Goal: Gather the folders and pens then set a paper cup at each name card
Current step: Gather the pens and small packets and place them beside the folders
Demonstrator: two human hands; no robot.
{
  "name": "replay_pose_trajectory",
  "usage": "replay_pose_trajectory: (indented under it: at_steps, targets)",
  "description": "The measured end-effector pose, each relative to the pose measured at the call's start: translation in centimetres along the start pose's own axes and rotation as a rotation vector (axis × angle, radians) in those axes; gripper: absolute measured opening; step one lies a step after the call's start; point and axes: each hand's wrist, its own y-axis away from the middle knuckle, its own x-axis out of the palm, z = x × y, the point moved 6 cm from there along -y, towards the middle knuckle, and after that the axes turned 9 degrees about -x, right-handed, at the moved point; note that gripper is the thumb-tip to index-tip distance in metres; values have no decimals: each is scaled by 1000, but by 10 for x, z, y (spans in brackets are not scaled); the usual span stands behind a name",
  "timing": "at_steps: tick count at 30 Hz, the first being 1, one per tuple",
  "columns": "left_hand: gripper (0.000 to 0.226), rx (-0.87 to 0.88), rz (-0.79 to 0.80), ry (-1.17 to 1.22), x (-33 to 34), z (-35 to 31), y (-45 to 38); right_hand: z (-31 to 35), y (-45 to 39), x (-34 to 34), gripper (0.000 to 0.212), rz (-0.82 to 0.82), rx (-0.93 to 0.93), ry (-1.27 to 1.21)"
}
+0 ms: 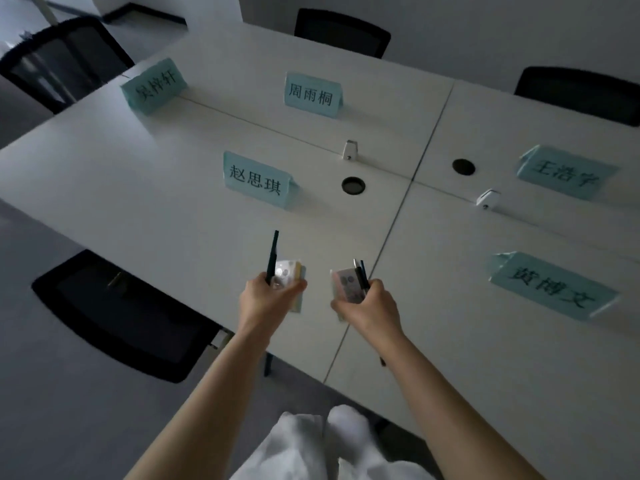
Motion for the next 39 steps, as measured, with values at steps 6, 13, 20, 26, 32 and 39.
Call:
replay_pose_trajectory:
  at_steps: [6, 13, 20, 26, 32, 39]
  targets:
    - [32, 45, 83, -92, 19, 47, 65, -52, 70, -9, 63, -81, 66, -66]
    - [30, 111, 191, -160, 28, 95, 112, -100, 168, -11, 55, -245, 206, -158]
    - [34, 160, 320, -217, 55, 116, 178, -147, 252, -29, 53, -381, 291, -265]
    - [33, 262, 407, -273, 110, 108, 247, -204, 306, -73, 54, -485, 331, -346]
    - [42, 298, 479, -316, 197, 127, 322, -284, 363, -128, 58, -573, 365, -399]
    - [52, 289, 515, -377, 326, 161, 456, -422, 440, -236, 56, -639, 396, -389]
